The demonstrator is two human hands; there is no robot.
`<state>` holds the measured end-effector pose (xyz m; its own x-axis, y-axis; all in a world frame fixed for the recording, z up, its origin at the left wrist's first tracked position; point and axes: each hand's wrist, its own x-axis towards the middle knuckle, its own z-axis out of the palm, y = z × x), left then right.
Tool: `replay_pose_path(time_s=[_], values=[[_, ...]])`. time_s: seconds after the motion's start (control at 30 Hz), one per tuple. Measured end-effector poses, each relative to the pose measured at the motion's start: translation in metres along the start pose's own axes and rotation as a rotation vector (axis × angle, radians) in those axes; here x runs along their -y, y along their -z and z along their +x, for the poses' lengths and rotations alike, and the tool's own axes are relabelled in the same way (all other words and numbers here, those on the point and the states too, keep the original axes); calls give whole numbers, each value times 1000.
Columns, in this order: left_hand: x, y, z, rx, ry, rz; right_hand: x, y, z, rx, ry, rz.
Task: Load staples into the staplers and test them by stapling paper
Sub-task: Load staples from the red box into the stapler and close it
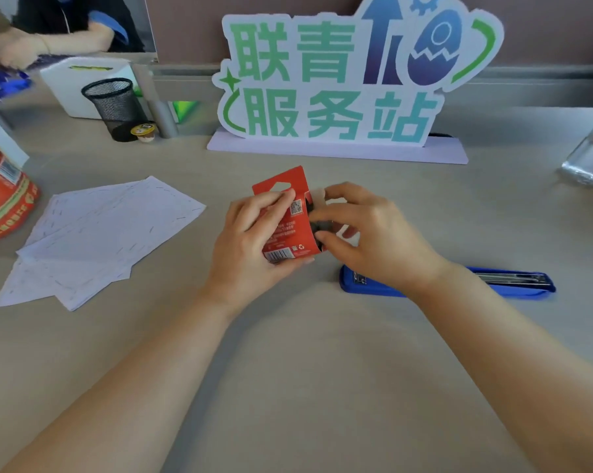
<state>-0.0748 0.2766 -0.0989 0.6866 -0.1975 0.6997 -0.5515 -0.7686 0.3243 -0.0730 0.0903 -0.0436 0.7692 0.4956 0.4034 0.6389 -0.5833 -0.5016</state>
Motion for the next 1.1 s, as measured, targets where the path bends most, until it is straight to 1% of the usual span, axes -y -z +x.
replay_pose_path(time_s=[0.1,0.2,0.3,0.4,0.53,0.63,0.77,0.83,0.9,1.0,1.1], values=[[2,3,2,-7,-13,8,1,2,0,-26,-12,16],[-3,7,-1,-1,-41,26,8,5,-2,-16,-14,16],[-6,11,-4,0,-71,42,13,4,-11,10,-68,58],[-9,12,-6,6,-41,17,13,4,-18,33,-113,98],[-13,14,-7,69,-16,67,9,10,-26,-36,-120,187],[-11,17,-6,151,-9,118,7,15,-29,-99,-193,293],[-7,21,-7,424,79,235,4,21,-32,-128,-270,406],[-5,22,-8,517,132,234,2,23,-34,-126,-306,430],[-5,23,-9,560,170,166,0,22,-36,-127,-351,439],[-5,24,-11,635,179,111,-5,18,-38,-122,-380,435],[-5,25,-10,657,166,209,-5,15,-41,-97,-372,410]])
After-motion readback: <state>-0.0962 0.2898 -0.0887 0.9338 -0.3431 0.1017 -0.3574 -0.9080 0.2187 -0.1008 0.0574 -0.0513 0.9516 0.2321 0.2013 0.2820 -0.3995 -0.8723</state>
